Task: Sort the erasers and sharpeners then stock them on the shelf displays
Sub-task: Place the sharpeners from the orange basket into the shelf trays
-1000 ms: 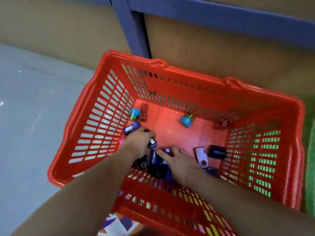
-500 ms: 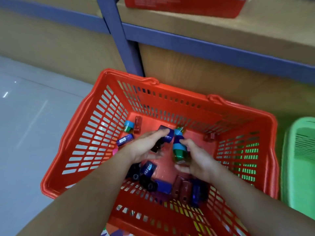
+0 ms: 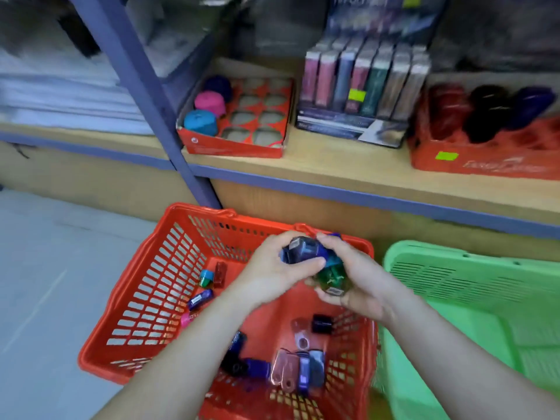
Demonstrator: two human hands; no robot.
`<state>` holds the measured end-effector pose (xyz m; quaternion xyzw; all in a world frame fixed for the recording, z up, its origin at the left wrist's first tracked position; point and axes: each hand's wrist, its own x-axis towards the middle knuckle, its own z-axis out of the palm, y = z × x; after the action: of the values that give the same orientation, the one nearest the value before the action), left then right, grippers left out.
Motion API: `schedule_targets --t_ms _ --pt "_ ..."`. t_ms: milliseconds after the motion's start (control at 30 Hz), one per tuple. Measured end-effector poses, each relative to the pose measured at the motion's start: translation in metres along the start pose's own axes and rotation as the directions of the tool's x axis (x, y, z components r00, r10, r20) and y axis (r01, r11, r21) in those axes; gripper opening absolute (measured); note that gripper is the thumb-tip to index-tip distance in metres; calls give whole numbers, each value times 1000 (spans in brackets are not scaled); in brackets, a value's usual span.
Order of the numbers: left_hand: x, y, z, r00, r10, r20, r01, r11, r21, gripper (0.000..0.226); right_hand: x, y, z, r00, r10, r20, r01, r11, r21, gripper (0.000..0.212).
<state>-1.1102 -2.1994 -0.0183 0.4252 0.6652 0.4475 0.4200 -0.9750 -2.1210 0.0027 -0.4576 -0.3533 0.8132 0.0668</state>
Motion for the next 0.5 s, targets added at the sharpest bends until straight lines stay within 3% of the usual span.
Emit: schedule_targets --t_ms 100,233,400,500 --pt "-5 33 13 996 68 -50 -57 979 197 41 -33 -17 -6 1000 6 28 -5 999 -41 33" --pt "-21 84 33 979 201 -37 -154 844 513 47 -73 -32 -23 996 -43 78 41 999 20 36" --pt "-32 140 64 940 313 137 -331 730 598 51 -118 -48 -58 972 -205 115 193 976 102 41" --pt "-31 165 82 914 376 150 -390 722 571 51 -142 -66 -78 961 -255 104 244 964 103 34"
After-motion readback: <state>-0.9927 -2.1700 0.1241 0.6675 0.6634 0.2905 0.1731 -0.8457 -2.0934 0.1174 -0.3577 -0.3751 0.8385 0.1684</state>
